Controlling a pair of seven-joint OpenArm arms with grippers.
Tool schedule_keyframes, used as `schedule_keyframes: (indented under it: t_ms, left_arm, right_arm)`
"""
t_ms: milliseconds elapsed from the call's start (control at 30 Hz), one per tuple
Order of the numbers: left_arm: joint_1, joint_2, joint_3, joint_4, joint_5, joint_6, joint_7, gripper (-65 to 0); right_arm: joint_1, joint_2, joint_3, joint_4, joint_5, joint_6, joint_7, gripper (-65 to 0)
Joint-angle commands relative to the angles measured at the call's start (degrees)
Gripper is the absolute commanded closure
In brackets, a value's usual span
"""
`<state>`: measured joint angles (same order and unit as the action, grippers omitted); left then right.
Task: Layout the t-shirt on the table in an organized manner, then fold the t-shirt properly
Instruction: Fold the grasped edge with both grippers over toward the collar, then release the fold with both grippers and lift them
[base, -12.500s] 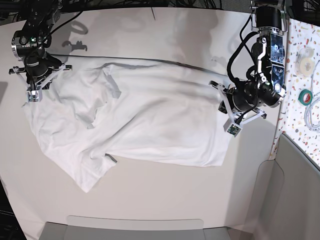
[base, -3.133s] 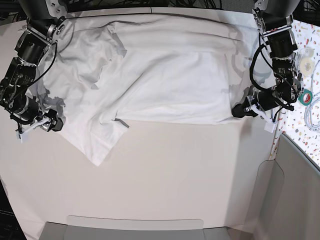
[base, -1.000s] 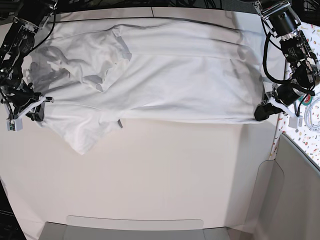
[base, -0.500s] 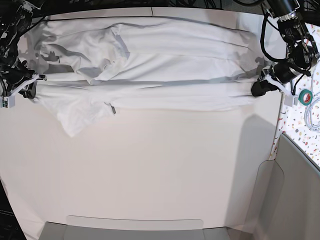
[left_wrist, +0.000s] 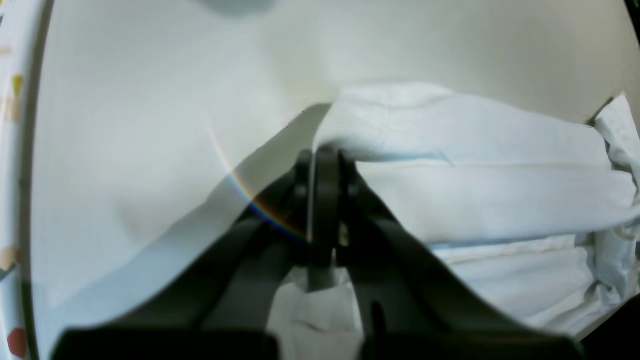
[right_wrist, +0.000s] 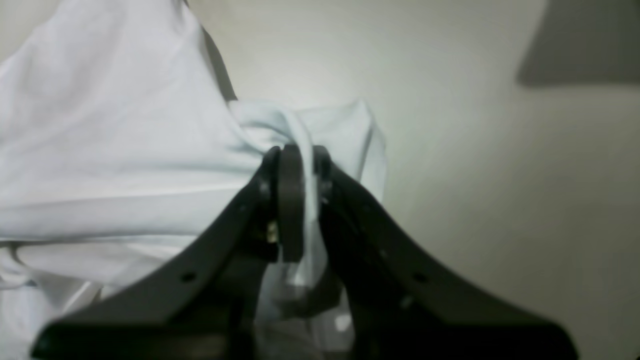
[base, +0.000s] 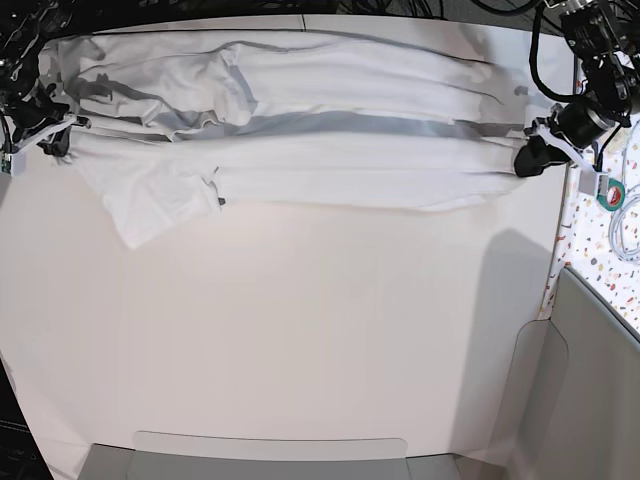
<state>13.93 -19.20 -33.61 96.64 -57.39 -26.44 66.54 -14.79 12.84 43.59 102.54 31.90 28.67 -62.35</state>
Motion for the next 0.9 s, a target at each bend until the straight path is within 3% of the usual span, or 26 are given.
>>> schedule_keyframes:
  t_ms: [0,467,600,867]
  left_arm:
    - [0.3,-1.0,-0.5,1.0,-0.3,0.2,-1.4,0.0]
    - [3.0,-0.4,-0.3,0.5,0.0,0.2,-1.4,0.0]
    - [3.0,-0.4,-0.3,-0.9,0.1,0.3,-1.4,0.0]
    - [2.7,-0.6,-0.3,-5.3,0.2,0.4,-1.5,0.0]
  right_arm:
    - [0.1,0.9,0.8,1.1,0.0,-0.4,1.3,0.0]
    - [-0.3,0.7,0.2,0.4,-0.5,-0.4,1.2,0.0]
    - [-0.2,-0.2,0.1,-1.6,-3.9,-0.4,1.2,0.0]
    - [1.2,-3.0,0.1,-3.8,-16.6,-0.4,1.3,0.0]
